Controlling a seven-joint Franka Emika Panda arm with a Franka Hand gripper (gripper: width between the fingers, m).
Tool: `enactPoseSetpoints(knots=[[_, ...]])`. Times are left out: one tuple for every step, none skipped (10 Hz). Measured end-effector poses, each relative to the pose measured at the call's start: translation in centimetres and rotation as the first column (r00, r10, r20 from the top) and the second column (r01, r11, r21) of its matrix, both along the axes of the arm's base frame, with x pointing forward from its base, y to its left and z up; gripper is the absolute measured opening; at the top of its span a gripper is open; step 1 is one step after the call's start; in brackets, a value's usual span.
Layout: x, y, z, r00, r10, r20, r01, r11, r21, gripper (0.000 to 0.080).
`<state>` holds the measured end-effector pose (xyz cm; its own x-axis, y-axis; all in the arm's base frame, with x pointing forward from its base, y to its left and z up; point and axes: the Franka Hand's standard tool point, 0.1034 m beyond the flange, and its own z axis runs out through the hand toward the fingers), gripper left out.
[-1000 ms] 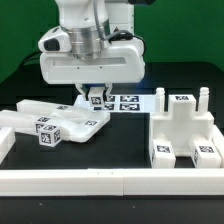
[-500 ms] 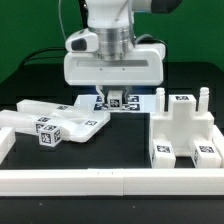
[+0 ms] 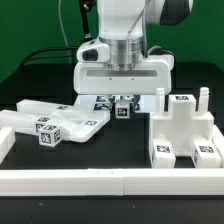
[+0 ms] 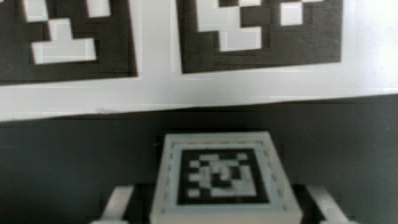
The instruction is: Assemble chair
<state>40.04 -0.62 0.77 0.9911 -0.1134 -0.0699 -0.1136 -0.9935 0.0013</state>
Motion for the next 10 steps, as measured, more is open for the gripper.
enactPoseSetpoints(knots=[[0.0,0.0,0.0,1.0,0.0,0.0,0.0,1.0,0.0,0.0266],[0.0,0.0,0.0,1.0,0.0,-0.001,0.0,1.0,0.001,0.0497],[0.0,-0.1,0.7,0.999,-0.001,-0.035,0.002,1.0,0.02,0.0497],[1.1,-1.1,2.3,0.999,-0.015,-0.045,0.017,0.999,0.042,0.0621],[2.4,-2.3,4.0,0.998,-0.02,-0.062,0.024,0.997,0.067,0.0621],[4.0,-3.9,5.4,0.998,0.0,-0.062,0.006,0.996,0.087,0.0645],[5.1,-5.1,6.3,0.999,0.034,-0.039,-0.03,0.996,0.087,0.0645],[5.5,-4.9,6.5,0.997,0.08,-0.022,-0.078,0.994,0.074,0.0649],[5.2,-4.8,6.2,0.997,0.073,-0.03,-0.071,0.995,0.076,0.0649],[5.2,-4.8,6.1,0.997,0.073,-0.031,-0.071,0.995,0.076,0.0649]])
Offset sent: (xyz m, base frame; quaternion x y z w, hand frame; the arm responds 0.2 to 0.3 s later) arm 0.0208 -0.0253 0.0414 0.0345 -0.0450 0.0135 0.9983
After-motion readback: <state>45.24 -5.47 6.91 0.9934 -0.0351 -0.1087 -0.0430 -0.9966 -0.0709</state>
